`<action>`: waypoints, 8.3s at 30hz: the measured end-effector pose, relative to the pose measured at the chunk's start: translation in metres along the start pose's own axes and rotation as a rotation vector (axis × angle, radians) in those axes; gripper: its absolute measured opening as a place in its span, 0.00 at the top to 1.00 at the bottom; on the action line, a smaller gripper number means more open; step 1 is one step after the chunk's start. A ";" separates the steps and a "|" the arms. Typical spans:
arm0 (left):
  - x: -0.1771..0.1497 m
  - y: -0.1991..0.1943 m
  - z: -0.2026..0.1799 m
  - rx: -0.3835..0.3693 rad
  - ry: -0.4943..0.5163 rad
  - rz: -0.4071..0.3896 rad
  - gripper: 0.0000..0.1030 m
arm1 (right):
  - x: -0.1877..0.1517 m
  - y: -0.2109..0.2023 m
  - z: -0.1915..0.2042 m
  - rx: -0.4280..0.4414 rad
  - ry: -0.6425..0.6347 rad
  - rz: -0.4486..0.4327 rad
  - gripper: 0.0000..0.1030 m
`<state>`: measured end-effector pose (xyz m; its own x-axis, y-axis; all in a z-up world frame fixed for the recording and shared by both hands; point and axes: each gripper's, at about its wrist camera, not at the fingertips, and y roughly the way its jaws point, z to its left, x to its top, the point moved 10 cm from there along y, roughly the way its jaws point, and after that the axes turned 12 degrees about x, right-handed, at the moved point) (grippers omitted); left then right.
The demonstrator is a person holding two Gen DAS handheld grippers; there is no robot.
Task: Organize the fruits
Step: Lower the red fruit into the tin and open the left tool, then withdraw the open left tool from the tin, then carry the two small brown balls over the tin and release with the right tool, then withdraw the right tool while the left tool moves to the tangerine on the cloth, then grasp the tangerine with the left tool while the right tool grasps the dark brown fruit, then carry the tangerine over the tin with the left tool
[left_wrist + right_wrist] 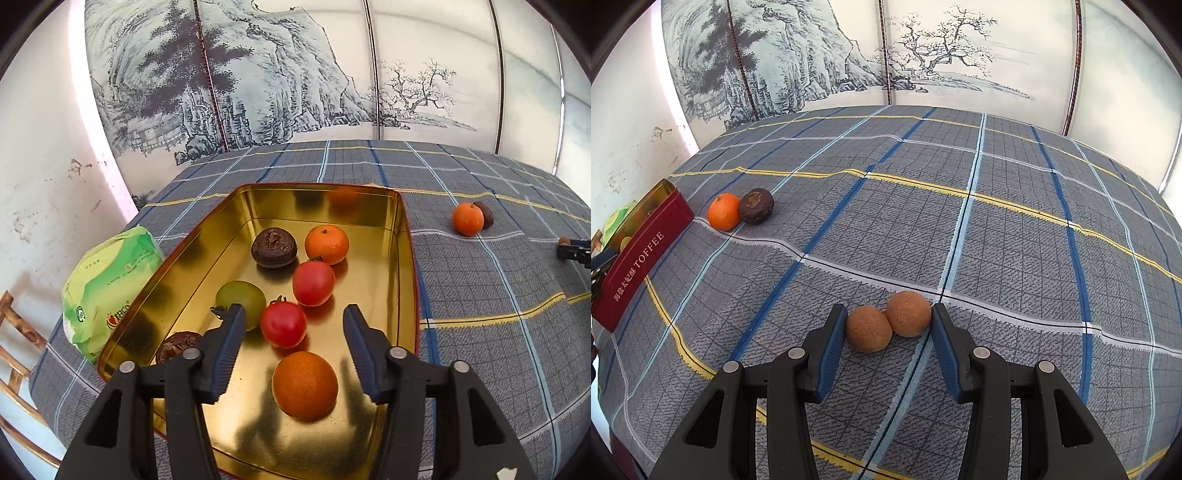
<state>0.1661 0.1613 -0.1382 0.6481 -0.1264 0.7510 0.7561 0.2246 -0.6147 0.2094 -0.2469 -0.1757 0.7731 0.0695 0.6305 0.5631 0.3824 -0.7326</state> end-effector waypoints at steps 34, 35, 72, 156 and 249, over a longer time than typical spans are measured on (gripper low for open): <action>0.002 0.004 -0.009 -0.045 -0.117 0.028 0.42 | -0.001 0.000 -0.005 -0.015 -0.013 0.005 0.54; 0.002 0.003 -0.009 -0.045 -0.116 0.023 0.42 | -0.001 0.000 -0.002 -0.018 -0.015 0.006 0.54; -0.019 -0.076 0.012 -0.094 -0.281 0.054 0.01 | 0.021 -0.011 0.156 0.211 -0.110 -0.039 0.54; -0.026 -0.092 0.008 -0.036 -0.075 0.027 0.01 | 0.005 0.015 0.141 0.159 -0.133 0.019 0.50; -0.011 -0.113 -0.003 -0.178 -0.233 0.123 0.65 | 0.008 0.018 0.053 0.030 -0.059 0.015 0.62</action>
<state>0.0735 0.1346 -0.0778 0.7129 0.1203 0.6909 0.6908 0.0494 -0.7214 0.2107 -0.1900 -0.1701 0.7620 0.1295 0.6346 0.5421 0.4085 -0.7343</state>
